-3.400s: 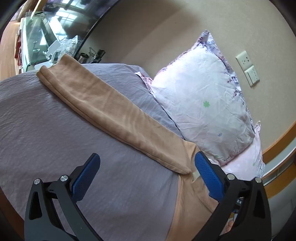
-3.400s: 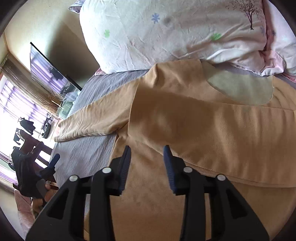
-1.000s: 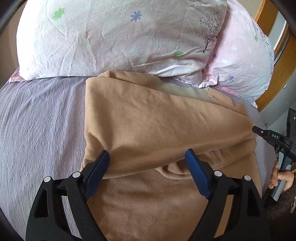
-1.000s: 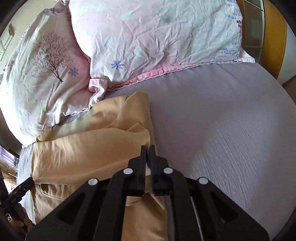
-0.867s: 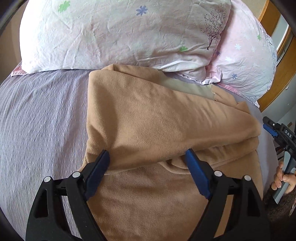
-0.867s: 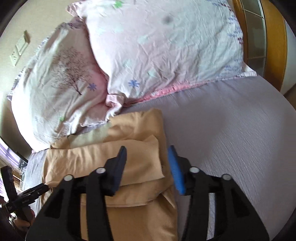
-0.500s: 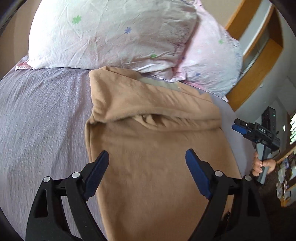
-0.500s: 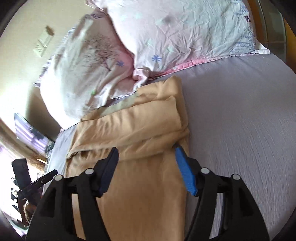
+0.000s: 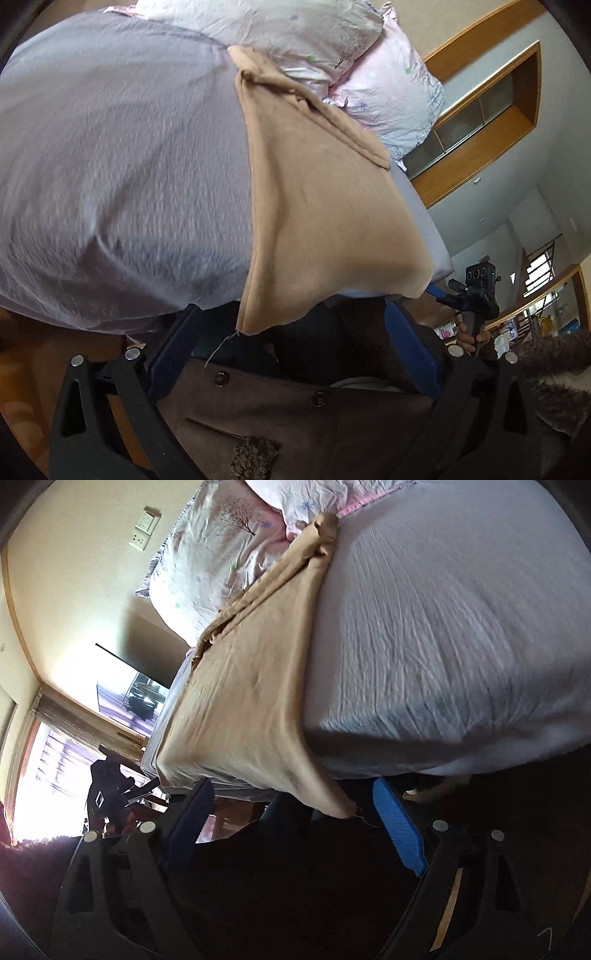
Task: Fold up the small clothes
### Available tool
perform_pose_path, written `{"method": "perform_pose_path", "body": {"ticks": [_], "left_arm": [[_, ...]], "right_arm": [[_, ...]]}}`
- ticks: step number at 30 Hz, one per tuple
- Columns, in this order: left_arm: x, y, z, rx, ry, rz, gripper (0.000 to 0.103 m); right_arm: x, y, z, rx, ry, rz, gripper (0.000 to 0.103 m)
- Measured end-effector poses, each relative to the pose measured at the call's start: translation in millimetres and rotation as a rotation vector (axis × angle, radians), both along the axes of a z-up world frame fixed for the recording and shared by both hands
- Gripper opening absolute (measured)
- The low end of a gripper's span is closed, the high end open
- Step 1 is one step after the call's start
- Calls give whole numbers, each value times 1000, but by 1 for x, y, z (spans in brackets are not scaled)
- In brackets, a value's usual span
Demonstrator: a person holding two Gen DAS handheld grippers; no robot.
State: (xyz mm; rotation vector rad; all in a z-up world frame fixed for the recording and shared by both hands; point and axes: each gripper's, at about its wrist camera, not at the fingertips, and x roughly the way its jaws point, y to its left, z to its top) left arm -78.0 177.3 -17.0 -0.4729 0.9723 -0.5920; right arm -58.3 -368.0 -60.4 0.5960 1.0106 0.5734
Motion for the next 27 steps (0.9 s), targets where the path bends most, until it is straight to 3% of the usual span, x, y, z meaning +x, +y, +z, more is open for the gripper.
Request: {"method": "perform_pose_path", "body": {"ticks": [5, 6, 7, 8, 9, 10, 11, 15, 18, 22, 25, 27], "left_arm": [[14, -18, -20, -63, 33, -29, 96], [16, -18, -22, -75, 41, -22, 92], [19, -18, -25, -95, 52, -17, 76], [22, -17, -28, -123, 70, -12, 61], [24, -14, -31, -158, 84, -6, 51], [25, -13, -31, -193, 90, -3, 28], [24, -10, -30, -225, 95, 0, 13], [21, 1, 1, -302, 33, 4, 7], [38, 1, 39, -268, -60, 2, 7], [99, 0, 86, -197, -139, 44, 7], [166, -4, 103, -166, -151, 106, 6], [215, -8, 106, -124, -143, 150, 5]], "right_arm": [[16, 20, -19, 75, 5, 44, 87], [19, 24, -21, 80, 4, 39, 76], [20, 28, -24, 92, 4, 52, 51], [19, 32, -26, 101, 5, 71, 34], [19, 34, -27, 106, 7, 89, 12], [16, 35, -25, 105, -2, 99, 10], [14, 35, -21, 108, -19, 106, 10], [11, 27, 23, 163, -150, 109, 8], [32, 25, 63, 194, -263, 90, 8], [100, 31, 110, 187, -362, 24, 8], [175, 35, 125, 166, -346, -87, 8], [230, 34, 118, 161, -293, -166, 8]]}}
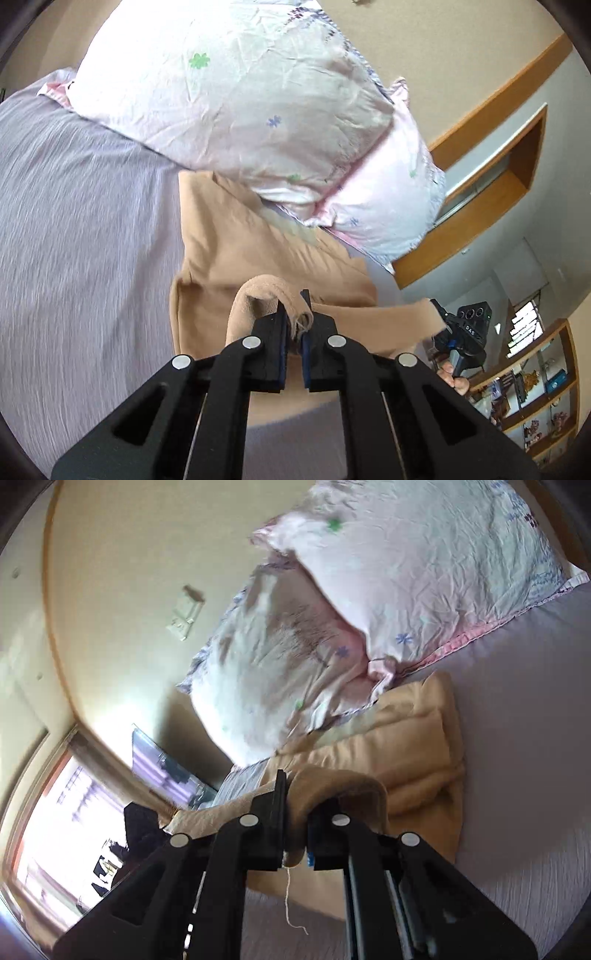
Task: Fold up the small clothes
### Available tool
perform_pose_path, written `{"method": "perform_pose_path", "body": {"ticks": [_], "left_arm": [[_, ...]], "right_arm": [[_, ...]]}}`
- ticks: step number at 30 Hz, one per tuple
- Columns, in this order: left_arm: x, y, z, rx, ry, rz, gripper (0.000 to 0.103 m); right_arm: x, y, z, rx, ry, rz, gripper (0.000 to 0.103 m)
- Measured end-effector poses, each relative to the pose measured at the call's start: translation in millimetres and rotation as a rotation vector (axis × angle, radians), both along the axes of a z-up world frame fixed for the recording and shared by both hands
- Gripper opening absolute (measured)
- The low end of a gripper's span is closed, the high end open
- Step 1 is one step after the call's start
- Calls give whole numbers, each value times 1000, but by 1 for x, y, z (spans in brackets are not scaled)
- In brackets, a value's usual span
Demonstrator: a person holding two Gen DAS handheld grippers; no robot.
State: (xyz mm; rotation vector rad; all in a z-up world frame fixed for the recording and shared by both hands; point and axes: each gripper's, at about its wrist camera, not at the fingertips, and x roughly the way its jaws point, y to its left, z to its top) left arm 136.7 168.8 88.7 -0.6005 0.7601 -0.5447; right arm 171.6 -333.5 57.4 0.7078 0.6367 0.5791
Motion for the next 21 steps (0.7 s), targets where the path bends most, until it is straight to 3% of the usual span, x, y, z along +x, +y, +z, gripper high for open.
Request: {"method": "perform_pose_path", "body": {"ticks": [5, 9, 12, 15, 16, 18, 19, 20, 21], "left_arm": [[109, 4, -23, 22, 96, 87, 3], [156, 5, -51, 33, 173, 127, 3], [171, 11, -62, -1, 192, 144, 3], [180, 23, -71, -110, 225, 146, 3], [184, 27, -71, -142, 236, 141, 4], [184, 32, -67, -148, 236, 141, 10], [180, 34, -61, -132, 221, 142, 19], [174, 34, -56, -111, 207, 149, 41], [167, 34, -51, -92, 196, 147, 54]], "right_arm": [[118, -8, -44, 29, 182, -140, 8], [163, -13, -77, 82, 292, -206, 8], [178, -8, -85, 69, 329, -223, 10], [192, -11, -99, 109, 401, -269, 45], [194, -14, -103, 141, 398, -288, 46], [196, -21, -103, 178, 391, -330, 52], [194, -25, -100, 171, 388, -358, 59], [188, -26, -95, 147, 374, -381, 63], [178, -27, -86, 118, 342, -394, 68]]}}
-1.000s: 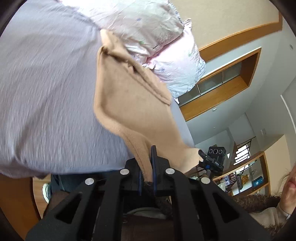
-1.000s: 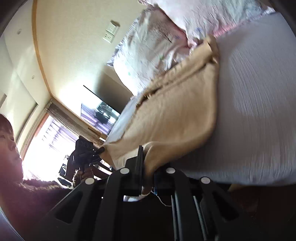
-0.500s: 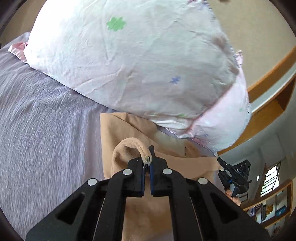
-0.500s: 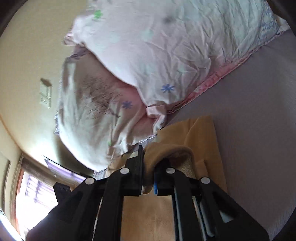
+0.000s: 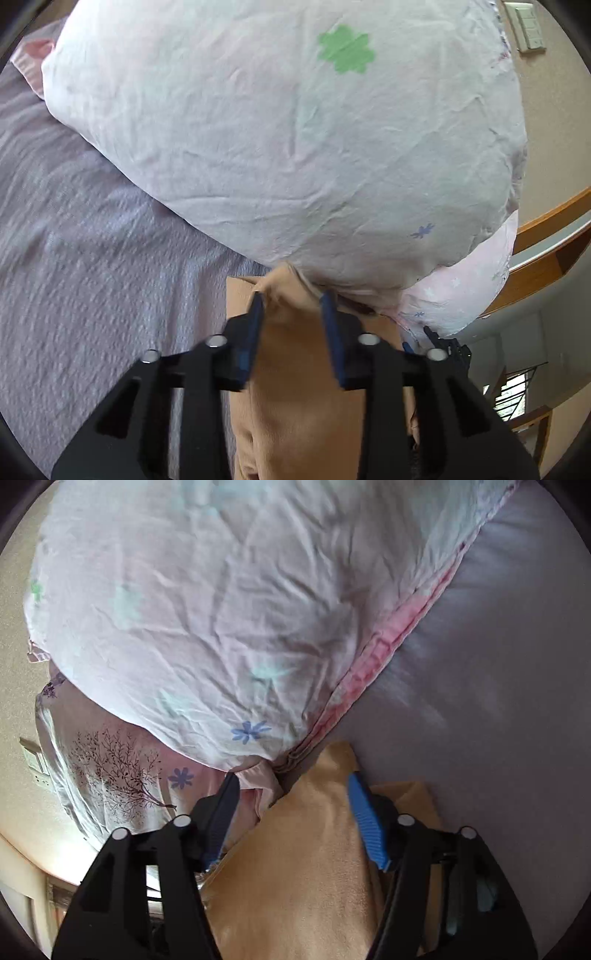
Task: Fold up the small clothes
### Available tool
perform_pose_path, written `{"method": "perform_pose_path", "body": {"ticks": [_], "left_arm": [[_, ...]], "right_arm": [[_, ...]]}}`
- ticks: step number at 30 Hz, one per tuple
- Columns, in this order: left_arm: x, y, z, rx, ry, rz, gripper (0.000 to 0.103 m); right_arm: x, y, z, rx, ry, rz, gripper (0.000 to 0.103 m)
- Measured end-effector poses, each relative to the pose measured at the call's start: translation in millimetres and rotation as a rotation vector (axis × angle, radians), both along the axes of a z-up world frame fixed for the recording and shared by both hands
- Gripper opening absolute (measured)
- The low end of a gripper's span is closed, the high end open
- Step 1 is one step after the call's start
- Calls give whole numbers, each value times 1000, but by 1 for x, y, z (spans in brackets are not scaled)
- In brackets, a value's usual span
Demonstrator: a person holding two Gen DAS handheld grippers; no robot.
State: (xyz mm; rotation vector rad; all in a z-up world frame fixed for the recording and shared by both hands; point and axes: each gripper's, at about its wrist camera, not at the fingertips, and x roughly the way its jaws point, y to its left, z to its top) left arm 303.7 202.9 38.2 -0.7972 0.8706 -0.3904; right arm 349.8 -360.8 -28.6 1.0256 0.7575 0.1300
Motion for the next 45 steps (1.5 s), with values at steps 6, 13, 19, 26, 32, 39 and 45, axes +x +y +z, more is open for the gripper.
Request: {"method": "perform_pose_path", "body": {"ticks": [6, 13, 19, 26, 32, 39, 45], "left_arm": [[-56, -10, 6, 74, -14, -92, 80], [-67, -36, -28, 53, 77, -164, 74], [-69, -30, -51, -88, 186, -66, 19], [-77, -60, 32, -63, 40, -120, 17], [-65, -214, 84, 45, -52, -373, 17], [-64, -340, 22, -127, 103, -704, 21], [-88, -251, 61, -60, -81, -533, 71]], "right_arm": [[-72, 10, 38, -98, -180, 140, 85], [-118, 21, 42, -93, -235, 220, 86], [-120, 15, 57, -66, -250, 220, 88], [-144, 1, 61, -45, -289, 207, 88], [-164, -11, 63, -63, -284, 151, 88], [-178, -33, 51, -77, -208, 96, 88], [-190, -21, 65, -231, -177, 226, 76]]}}
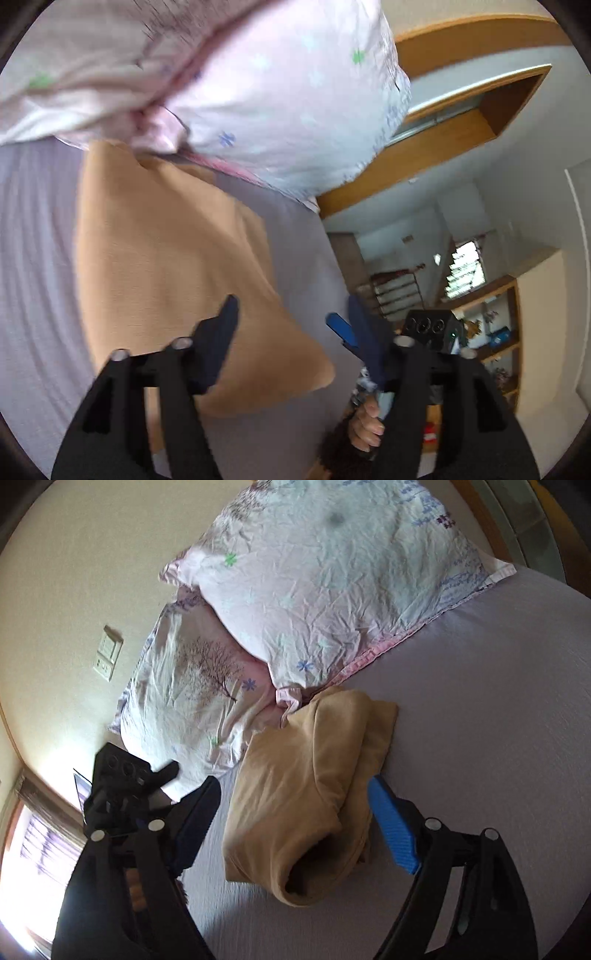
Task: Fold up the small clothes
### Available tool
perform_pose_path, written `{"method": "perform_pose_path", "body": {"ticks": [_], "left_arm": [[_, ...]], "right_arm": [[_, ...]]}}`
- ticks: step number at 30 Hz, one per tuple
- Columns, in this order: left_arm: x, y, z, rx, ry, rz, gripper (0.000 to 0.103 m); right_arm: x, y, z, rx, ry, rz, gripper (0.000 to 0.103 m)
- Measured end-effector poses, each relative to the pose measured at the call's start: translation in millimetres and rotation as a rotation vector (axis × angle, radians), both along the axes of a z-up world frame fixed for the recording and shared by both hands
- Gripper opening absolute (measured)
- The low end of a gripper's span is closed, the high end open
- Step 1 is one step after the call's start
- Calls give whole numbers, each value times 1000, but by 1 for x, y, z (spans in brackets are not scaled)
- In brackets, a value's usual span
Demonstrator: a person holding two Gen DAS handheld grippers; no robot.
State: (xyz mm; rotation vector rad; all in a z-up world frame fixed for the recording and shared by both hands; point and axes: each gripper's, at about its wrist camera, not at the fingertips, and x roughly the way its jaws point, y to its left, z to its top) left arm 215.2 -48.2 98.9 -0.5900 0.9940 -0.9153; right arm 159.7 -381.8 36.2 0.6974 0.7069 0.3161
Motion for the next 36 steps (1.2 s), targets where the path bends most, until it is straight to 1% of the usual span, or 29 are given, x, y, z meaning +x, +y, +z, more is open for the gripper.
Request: {"method": "perform_pose_path", "body": {"ticks": [2, 4, 6, 7, 9, 10, 13, 14, 15, 17, 18, 19, 20, 21, 22, 23, 24, 26, 28, 30, 31, 32, 33, 34, 35, 36], "left_arm": [[-8, 18, 7, 53, -42, 39, 71], [-15, 26, 9, 131, -76, 72, 71], [-12, 24, 1, 210, -81, 99, 71], [-7, 23, -7, 232, -77, 108, 72], [9, 18, -28, 267, -15, 101, 72], [16, 20, -40, 272, 15, 106, 72], [31, 15, -67, 268, 100, 99, 72], [35, 15, -75, 261, 123, 100, 73], [37, 15, -77, 226, 122, 101, 75], [41, 13, -76, 208, 115, 94, 76], [45, 11, -78, 185, 122, 82, 76], [48, 9, -80, 153, 131, 73, 76], [49, 9, -82, 130, 127, 79, 71], [51, 9, -85, 127, 126, 89, 63], [52, 11, -86, 125, 127, 91, 49], [51, 14, -86, 111, 125, 88, 38], [48, 21, -82, 91, 110, 82, 33], [36, 36, -67, 81, 61, 73, 31], [21, 60, -49, 81, -7, 104, 32], [13, 86, -38, 103, -46, 159, 32], [14, 96, -37, 137, -60, 192, 35], [15, 105, -38, 197, -76, 231, 35], [16, 112, -40, 264, -86, 270, 35], [13, 120, -40, 314, -85, 303, 35], [7, 129, -38, 300, -94, 315, 35], [-1, 138, -34, 264, -117, 310, 35]], "right_arm": [[-3, 11, -1, -41, 14, 28, 73], [-4, 18, -5, -65, 43, 26, 72], [2, 16, -12, -13, 78, 16, 72], [9, 11, -18, 28, 113, 2, 77], [31, 2, -32, 109, 179, 0, 83], [44, -2, -39, 130, 210, -3, 84], [79, -10, -58, 136, 291, -16, 84], [86, -11, -64, 138, 313, -16, 84], [93, -11, -70, 143, 333, -10, 84], [103, -11, -75, 154, 323, 16, 84], [105, -10, -75, 149, 318, 26, 77], [108, -8, -76, 154, 310, 48, 51], [111, -5, -79, 173, 300, 76, 38], [115, -2, -82, 196, 295, 102, 31], [116, 1, -80, 193, 274, 104, 29], [116, 6, -73, 175, 246, 117, 28], [115, 11, -65, 172, 210, 137, 26], [114, 26, -43, 186, 125, 195, 23], [117, 45, -29, 171, 81, 243, 23], [126, 66, -28, 136, 84, 283, 23], [133, 78, -33, 100, 107, 300, 26], [141, 90, -40, 40, 146, 304, 28], [147, 97, -46, -38, 196, 286, 31], [150, 98, -49, -93, 227, 247, 31], [148, 91, -46, -90, 214, 197, 31], [144, 81, -41, -54, 173, 158, 36]]}}
